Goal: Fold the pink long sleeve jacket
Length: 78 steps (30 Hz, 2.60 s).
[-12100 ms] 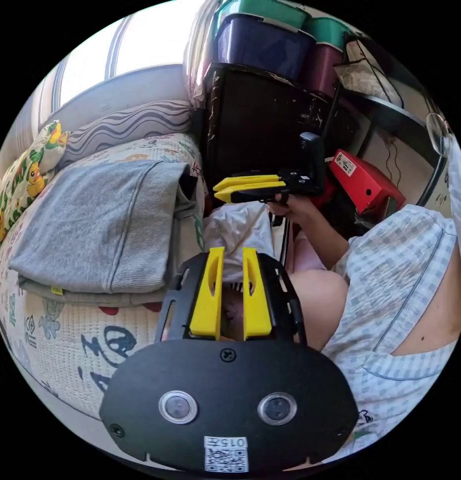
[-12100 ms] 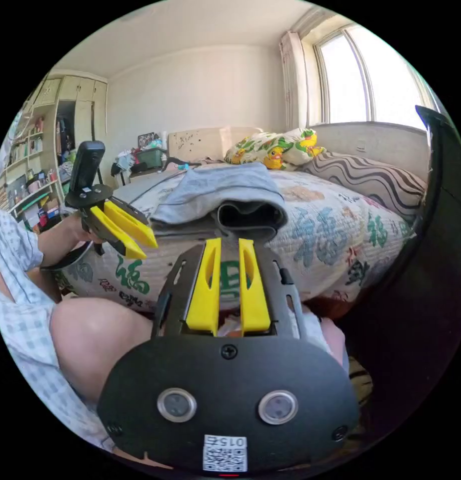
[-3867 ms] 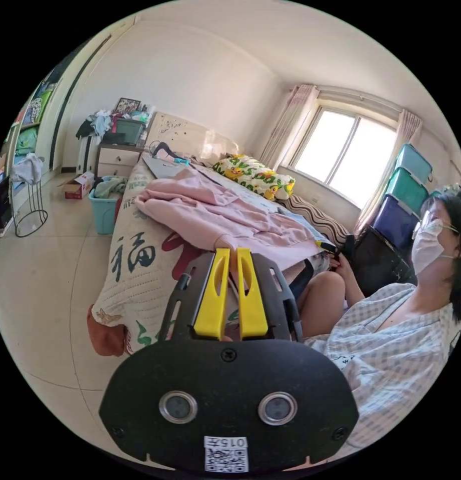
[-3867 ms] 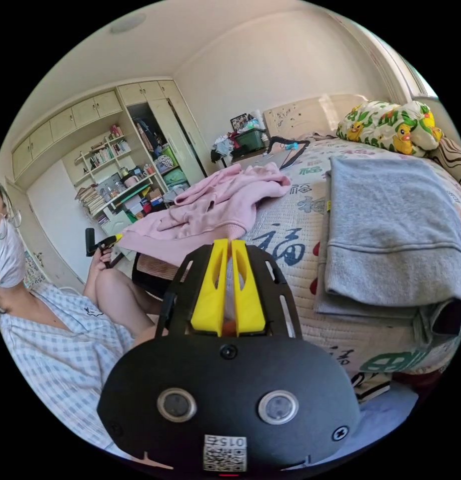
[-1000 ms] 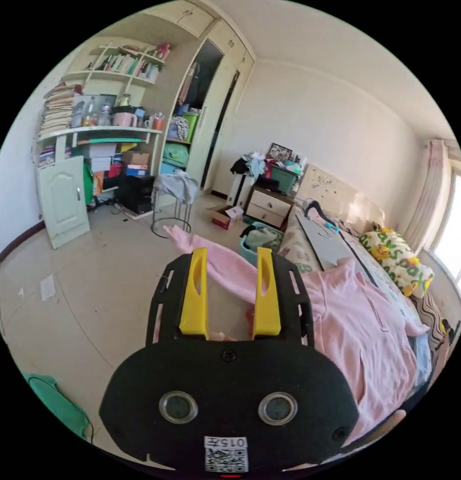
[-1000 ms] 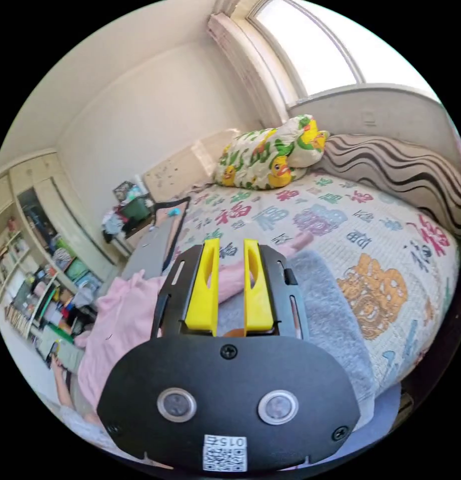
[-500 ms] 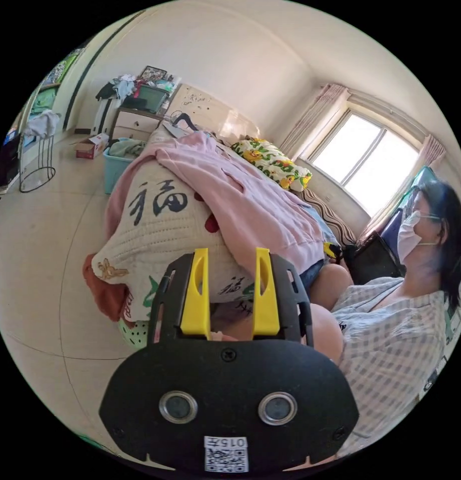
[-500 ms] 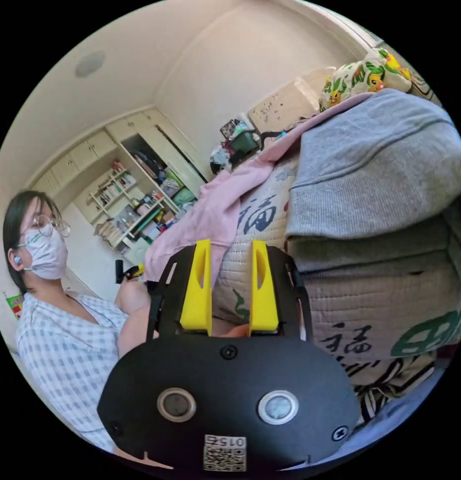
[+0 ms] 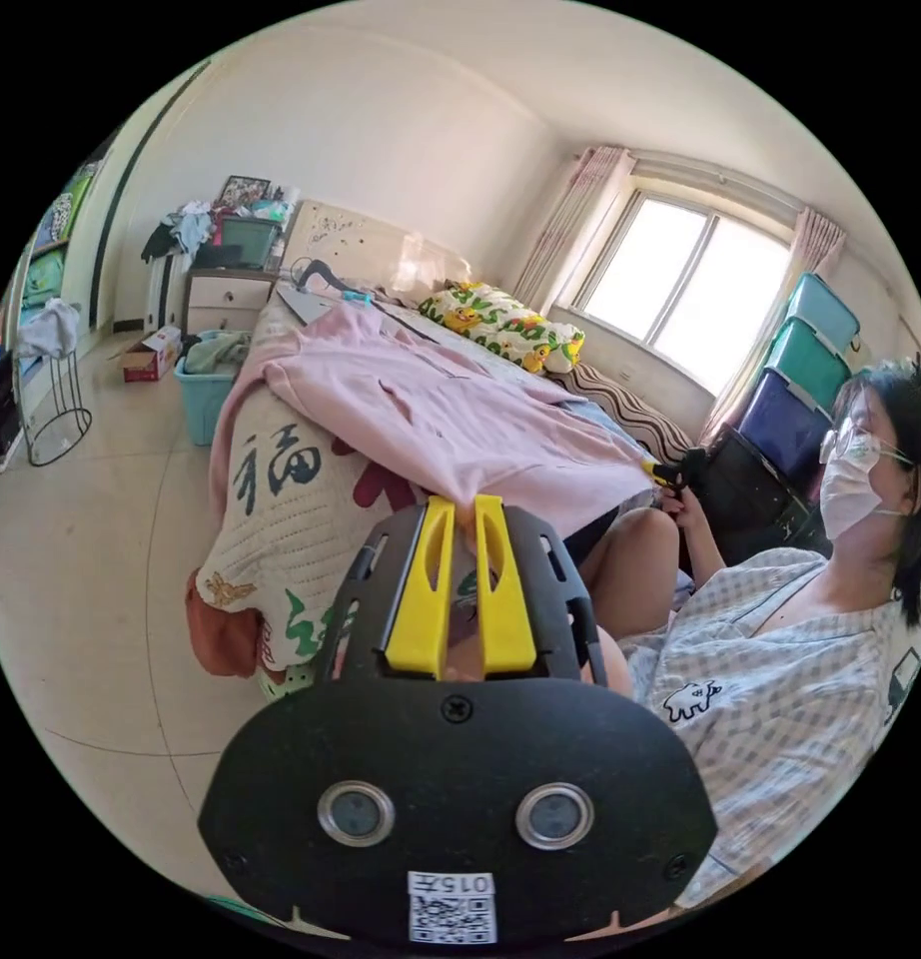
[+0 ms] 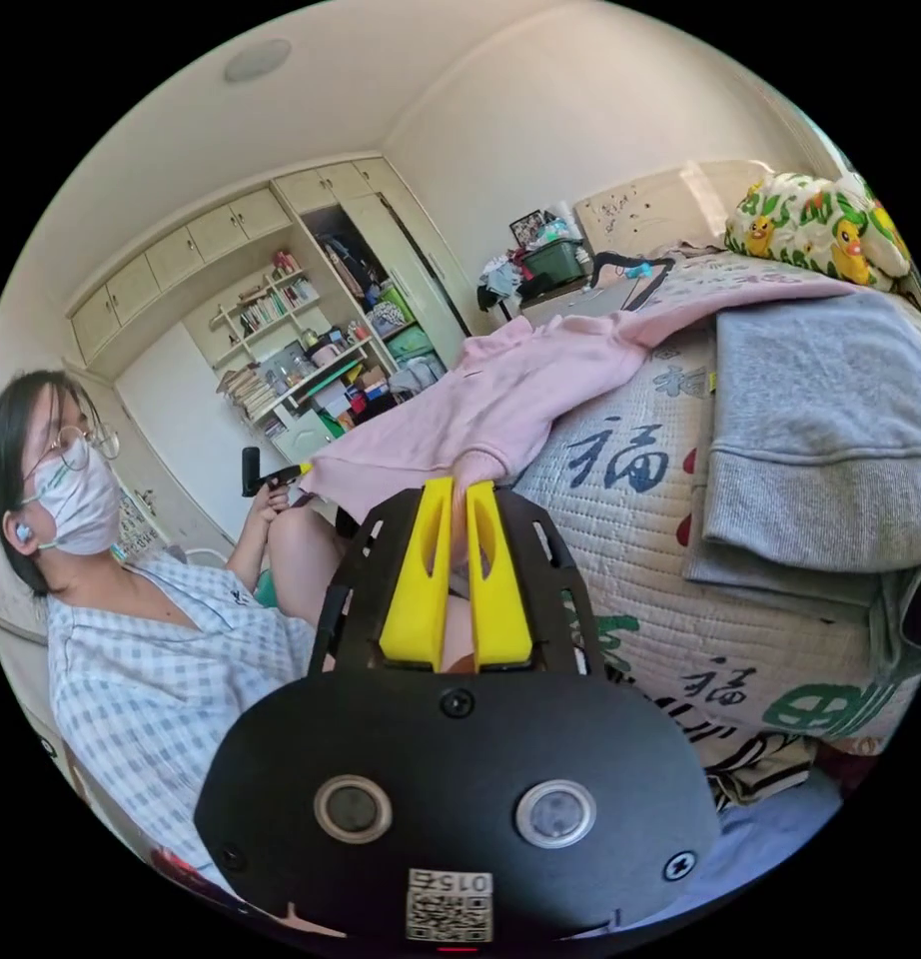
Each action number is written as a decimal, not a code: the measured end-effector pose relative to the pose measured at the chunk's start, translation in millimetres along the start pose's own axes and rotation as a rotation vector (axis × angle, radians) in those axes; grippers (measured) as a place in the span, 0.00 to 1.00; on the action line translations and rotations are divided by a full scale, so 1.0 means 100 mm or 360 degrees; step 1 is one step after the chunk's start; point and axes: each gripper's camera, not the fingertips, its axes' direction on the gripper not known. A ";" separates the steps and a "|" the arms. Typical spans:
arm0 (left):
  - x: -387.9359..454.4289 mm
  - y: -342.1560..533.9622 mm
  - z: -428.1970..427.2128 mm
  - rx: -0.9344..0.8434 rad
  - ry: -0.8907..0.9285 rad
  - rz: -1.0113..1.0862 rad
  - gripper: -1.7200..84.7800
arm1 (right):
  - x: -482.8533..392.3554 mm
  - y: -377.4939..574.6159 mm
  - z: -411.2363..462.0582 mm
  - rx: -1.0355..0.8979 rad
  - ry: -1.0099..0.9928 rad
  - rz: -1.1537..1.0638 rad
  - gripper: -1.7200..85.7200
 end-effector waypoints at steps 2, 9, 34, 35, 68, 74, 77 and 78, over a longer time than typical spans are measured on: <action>-0.06 0.07 0.07 -0.0019 0.0013 -0.0046 0.06 | -0.02 0.09 0.08 0.0015 0.0031 -0.0039 0.06; 0.47 0.33 0.18 -0.0164 -0.0420 0.0277 0.12 | 0.14 0.68 0.19 0.0029 0.0329 -0.0076 0.14; 0.39 -2.07 0.97 -0.0065 -0.0254 0.0116 0.08 | 0.80 -1.06 1.76 -0.0071 0.0288 -0.0006 0.08; 0.39 -2.09 0.99 -0.0077 -0.0255 0.0100 0.09 | 0.83 -1.06 1.80 -0.0064 0.0256 0.0029 0.08; 1.11 -2.25 -0.57 0.0355 -0.0112 0.0101 0.05 | -0.60 0.44 2.22 0.0153 0.0981 -0.0208 0.01; 1.50 -2.07 -0.42 0.0104 -0.0147 0.0310 0.12 | -0.56 0.40 2.13 0.0274 0.0936 -0.0187 0.01; 1.88 -1.72 -0.37 -0.0002 -0.0281 0.0391 0.17 | -0.43 0.36 2.23 0.0261 0.0904 -0.0206 0.01; 2.02 -1.62 -0.36 -0.0073 -0.0317 0.0398 0.19 | -0.34 0.32 2.24 0.0265 0.0876 -0.0198 0.01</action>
